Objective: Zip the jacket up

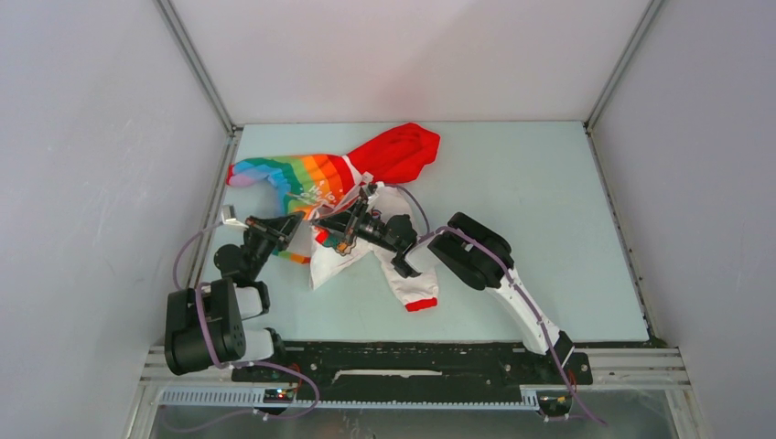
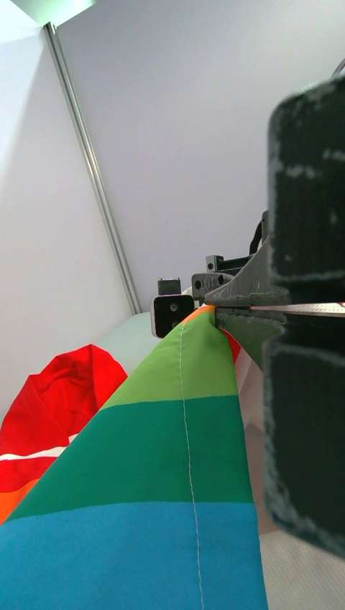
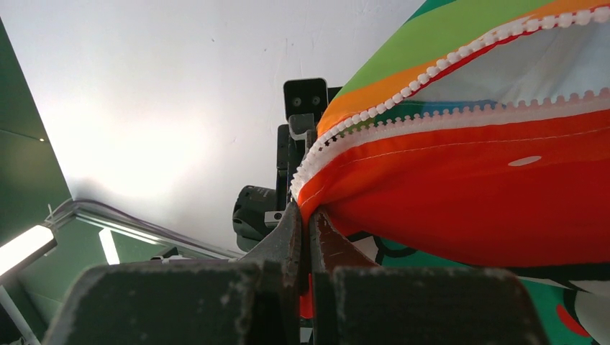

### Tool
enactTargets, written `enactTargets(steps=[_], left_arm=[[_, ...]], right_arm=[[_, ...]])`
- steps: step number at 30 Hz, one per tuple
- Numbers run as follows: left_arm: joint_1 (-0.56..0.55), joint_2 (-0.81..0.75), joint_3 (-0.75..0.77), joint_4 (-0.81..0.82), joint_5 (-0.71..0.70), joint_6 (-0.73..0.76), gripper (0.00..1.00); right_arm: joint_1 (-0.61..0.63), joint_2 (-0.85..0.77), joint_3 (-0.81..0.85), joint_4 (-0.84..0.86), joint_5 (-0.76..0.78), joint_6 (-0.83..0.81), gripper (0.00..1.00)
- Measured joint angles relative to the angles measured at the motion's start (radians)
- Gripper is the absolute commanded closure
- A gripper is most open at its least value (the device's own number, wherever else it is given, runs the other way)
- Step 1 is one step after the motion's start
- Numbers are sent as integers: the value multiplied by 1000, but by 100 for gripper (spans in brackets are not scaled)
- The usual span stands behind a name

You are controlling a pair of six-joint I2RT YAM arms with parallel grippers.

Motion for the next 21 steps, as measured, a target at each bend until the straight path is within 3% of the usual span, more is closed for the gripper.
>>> enactTargets(steps=[21], left_arm=[[3, 10, 0, 34, 7, -11, 100]], right_arm=[[0, 0, 1, 0, 15, 25, 100]])
